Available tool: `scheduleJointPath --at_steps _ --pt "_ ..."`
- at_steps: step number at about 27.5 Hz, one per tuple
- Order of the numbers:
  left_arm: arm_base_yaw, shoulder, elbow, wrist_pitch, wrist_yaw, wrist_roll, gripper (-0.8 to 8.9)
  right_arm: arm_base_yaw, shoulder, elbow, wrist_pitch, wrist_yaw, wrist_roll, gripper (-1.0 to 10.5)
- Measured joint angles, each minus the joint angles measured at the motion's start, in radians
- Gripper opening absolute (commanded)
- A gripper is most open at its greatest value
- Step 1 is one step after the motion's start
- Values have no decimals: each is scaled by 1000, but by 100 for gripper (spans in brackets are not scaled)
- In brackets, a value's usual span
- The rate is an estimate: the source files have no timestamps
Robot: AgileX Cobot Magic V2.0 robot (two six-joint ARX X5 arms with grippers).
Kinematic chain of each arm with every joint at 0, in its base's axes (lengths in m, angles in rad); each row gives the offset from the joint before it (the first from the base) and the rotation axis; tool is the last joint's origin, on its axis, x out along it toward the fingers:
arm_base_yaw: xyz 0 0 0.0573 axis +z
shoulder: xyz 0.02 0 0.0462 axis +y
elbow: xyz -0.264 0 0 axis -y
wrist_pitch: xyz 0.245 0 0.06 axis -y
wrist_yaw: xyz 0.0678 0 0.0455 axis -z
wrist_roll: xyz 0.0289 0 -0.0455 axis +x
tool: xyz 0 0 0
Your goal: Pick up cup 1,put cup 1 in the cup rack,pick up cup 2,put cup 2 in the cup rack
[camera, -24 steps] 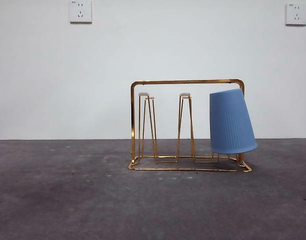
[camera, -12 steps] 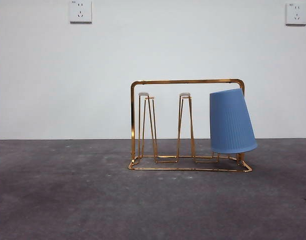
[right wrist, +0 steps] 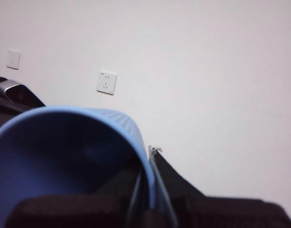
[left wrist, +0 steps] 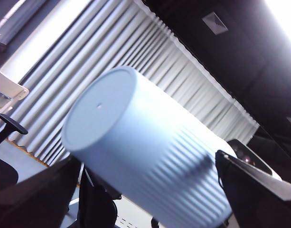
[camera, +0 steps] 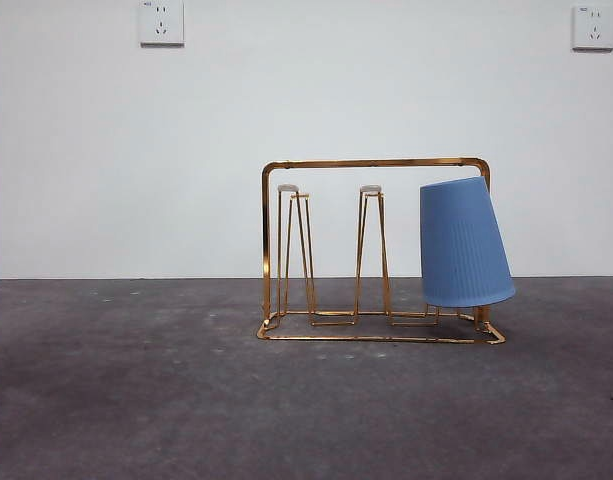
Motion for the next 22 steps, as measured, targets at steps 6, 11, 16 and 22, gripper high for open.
scheduleJointPath --at_steps 6,11,16,22 --pt "11 1 -2 1 -20 -7 480 0 -1 -71 46 -12 0 -13" --pt "21 2 -2 1 -23 -8 479 2 3 -91 29 -38 0 -13" --pt "21 2 -2 1 -26 -8 466 2 6 -92 29 -38 0 -12" --pt "25 2 -2 2 -34 -7 224 2 16 -92 22 -37 0 -12"
